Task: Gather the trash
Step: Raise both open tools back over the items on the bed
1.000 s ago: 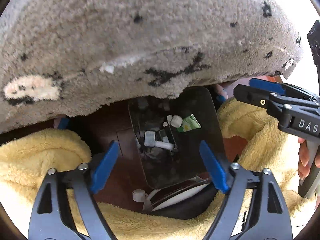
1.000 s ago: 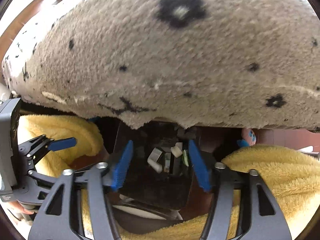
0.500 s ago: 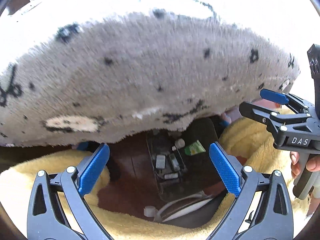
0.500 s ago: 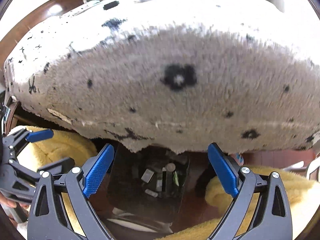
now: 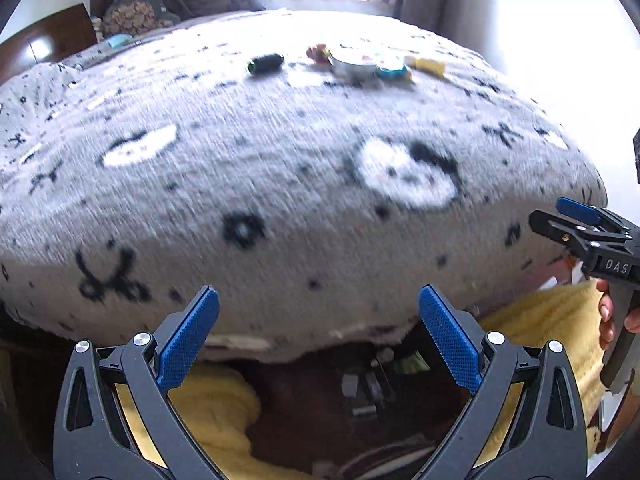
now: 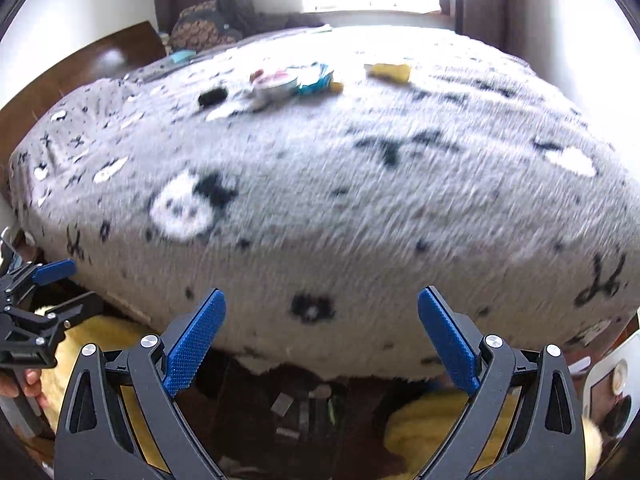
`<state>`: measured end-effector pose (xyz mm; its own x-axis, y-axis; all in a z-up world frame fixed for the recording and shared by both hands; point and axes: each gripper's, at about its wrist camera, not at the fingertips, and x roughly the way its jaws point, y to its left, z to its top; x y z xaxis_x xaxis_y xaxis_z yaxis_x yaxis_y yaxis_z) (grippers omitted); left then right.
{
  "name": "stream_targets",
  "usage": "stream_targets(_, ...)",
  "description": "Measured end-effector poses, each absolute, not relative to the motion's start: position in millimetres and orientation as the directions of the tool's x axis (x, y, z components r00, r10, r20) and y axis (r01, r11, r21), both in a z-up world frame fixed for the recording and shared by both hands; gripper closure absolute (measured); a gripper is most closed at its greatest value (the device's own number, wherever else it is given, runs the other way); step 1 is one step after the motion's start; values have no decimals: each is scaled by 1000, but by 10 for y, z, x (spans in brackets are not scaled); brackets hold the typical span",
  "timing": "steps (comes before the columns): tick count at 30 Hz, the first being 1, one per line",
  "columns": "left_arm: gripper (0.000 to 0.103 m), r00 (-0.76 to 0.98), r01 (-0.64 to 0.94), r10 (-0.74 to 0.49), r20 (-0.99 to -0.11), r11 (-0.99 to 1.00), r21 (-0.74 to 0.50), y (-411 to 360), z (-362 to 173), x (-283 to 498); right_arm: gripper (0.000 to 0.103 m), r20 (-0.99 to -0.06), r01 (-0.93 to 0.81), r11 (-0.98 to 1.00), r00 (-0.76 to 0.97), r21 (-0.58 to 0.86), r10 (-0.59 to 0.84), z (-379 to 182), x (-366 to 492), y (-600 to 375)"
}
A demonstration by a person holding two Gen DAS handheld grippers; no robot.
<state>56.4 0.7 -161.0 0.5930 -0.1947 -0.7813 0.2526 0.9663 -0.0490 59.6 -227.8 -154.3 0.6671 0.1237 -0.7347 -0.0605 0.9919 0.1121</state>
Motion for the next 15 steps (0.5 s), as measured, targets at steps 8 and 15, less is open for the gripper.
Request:
stream_targets(8, 8, 629, 220, -148, -763, 975, -7, 132, -1443, 969, 6, -711, -46, 995, 697, 84, 92, -1361, 992, -2345)
stream_targets(15, 8, 639, 216, -148, -754, 976, -9, 128, -1368, 1416, 6, -711, -25, 998, 700, 64, 63, -1320, 1458, -2365)
